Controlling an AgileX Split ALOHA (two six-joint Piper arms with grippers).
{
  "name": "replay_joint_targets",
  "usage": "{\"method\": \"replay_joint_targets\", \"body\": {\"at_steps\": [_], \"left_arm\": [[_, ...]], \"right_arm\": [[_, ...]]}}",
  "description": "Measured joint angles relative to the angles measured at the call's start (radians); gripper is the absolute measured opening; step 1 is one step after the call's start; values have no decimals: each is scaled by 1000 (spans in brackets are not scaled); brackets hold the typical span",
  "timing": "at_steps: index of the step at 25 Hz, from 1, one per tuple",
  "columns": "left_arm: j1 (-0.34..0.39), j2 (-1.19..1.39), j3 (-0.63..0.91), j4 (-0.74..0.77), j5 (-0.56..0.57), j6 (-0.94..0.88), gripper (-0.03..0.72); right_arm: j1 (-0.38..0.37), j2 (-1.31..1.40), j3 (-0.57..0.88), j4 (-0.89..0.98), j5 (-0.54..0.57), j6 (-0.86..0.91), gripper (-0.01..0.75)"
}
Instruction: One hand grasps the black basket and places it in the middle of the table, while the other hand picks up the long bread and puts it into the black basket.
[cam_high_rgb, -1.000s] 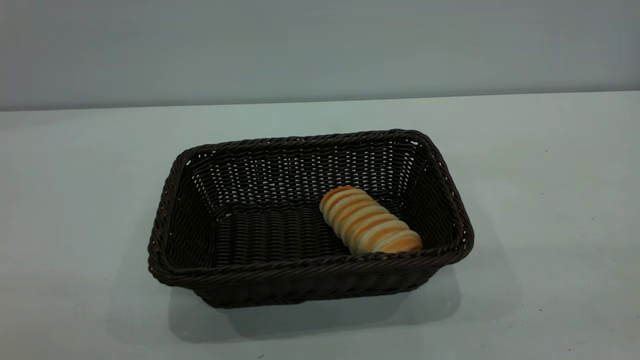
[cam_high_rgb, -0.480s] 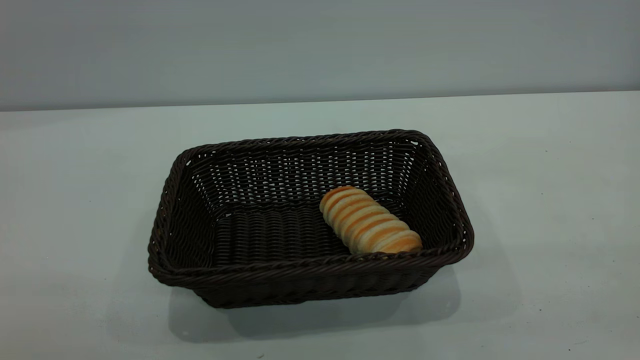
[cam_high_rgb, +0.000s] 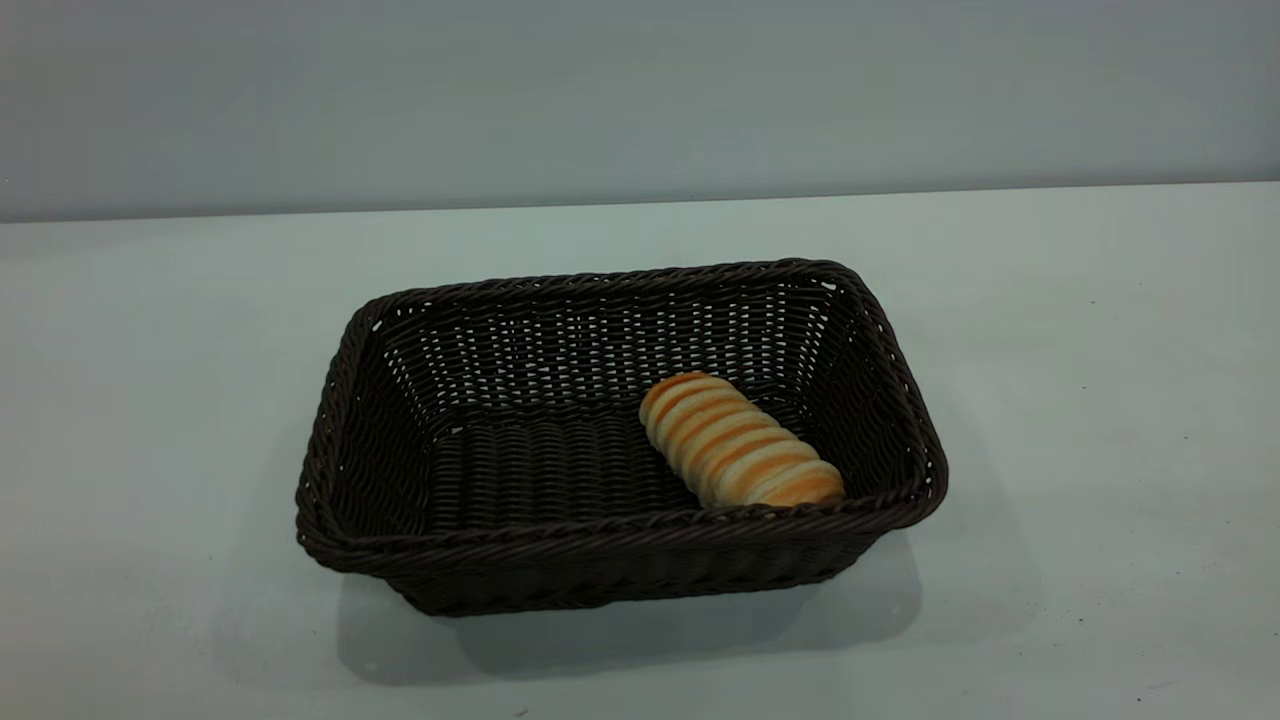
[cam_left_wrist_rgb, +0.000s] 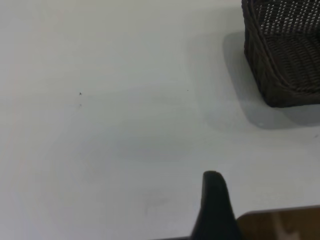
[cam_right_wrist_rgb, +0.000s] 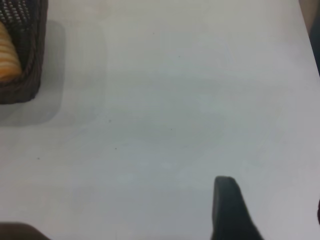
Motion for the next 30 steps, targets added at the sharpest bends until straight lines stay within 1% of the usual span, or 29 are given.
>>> {"method": "replay_joint_targets", "body": {"at_steps": [30], "left_arm": [[0,0,0,0,0,22,586]], "right_arm": [[0,0,0,0,0,0,398]]}}
